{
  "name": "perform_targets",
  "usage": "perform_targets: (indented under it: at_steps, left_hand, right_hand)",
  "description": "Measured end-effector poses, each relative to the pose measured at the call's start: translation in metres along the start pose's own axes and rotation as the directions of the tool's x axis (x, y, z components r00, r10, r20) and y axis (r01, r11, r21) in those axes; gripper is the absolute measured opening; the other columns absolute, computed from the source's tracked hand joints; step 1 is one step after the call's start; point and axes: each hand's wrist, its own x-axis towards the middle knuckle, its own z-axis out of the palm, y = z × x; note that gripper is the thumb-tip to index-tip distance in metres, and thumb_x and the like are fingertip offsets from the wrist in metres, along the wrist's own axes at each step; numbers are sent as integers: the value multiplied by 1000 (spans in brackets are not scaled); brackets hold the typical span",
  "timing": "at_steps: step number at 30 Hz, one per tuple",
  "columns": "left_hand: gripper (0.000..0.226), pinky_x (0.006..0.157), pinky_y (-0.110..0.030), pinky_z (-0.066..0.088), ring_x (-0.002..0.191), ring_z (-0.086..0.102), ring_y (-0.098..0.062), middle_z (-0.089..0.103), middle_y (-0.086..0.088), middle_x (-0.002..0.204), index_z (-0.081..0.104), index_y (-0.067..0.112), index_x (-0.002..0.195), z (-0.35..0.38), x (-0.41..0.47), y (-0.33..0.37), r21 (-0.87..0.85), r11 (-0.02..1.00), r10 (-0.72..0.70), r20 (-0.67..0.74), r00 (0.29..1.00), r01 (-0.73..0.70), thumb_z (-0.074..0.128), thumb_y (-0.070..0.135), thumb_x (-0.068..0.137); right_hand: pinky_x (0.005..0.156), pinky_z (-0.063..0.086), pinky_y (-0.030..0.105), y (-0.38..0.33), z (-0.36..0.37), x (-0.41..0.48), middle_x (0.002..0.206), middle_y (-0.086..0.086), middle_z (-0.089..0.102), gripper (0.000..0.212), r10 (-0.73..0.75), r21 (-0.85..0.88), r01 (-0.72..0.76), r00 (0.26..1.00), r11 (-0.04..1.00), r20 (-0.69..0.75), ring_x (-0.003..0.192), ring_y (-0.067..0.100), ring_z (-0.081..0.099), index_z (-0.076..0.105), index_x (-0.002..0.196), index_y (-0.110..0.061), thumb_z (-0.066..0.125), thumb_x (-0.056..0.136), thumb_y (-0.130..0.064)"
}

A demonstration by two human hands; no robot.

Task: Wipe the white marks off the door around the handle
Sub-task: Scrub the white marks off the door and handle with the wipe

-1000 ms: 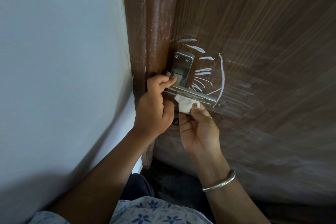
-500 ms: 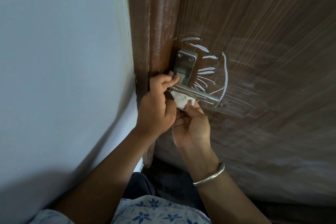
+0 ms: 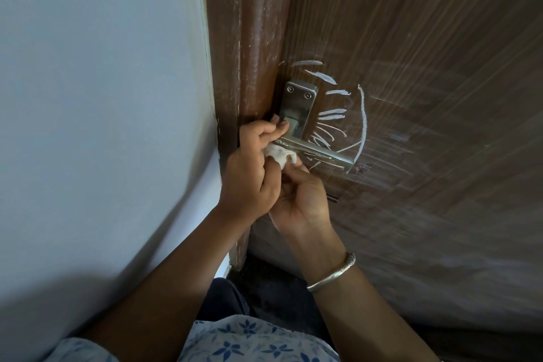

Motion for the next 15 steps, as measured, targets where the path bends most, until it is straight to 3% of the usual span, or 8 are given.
perform_targets:
  at_steps: [5, 10, 15]
  left_hand:
    - [29, 94, -17, 44, 121, 51, -7, 63, -13, 121, 43, -3, 110, 0, 0, 1, -17, 1000, -6, 5, 1000, 6, 38, 6, 83]
    - [29, 97, -20, 43, 123, 51, -10, 63, -15, 122, 43, -5, 110, 1, 0, -1, -37, 999, -6, 5, 1000, 6, 37, 5, 83]
    - [32, 98, -21, 43, 124, 51, -10, 62, -13, 123, 42, -5, 111, 0, 0, -2, -51, 999, -14, 20, 1000, 15, 37, 3, 80]
  right_hand:
    - [102, 41, 35, -1, -1, 2, 103, 17, 66, 29, 32, -30, -30, 998, 999, 46, 101, 24, 61, 62, 107, -2, 41, 87, -1]
    - [86, 53, 31, -3, 0, 7, 93, 15, 67, 30, -1, 103, 11, 995, 995, -102, 81, 21, 68, 54, 120, 3, 39, 95, -4]
    - [106, 39, 36, -4, 7, 20, 113, 19, 59, 37, -8, 149, 24, 994, 989, -110, 117, 28, 54, 47, 131, 6, 37, 96, 1]
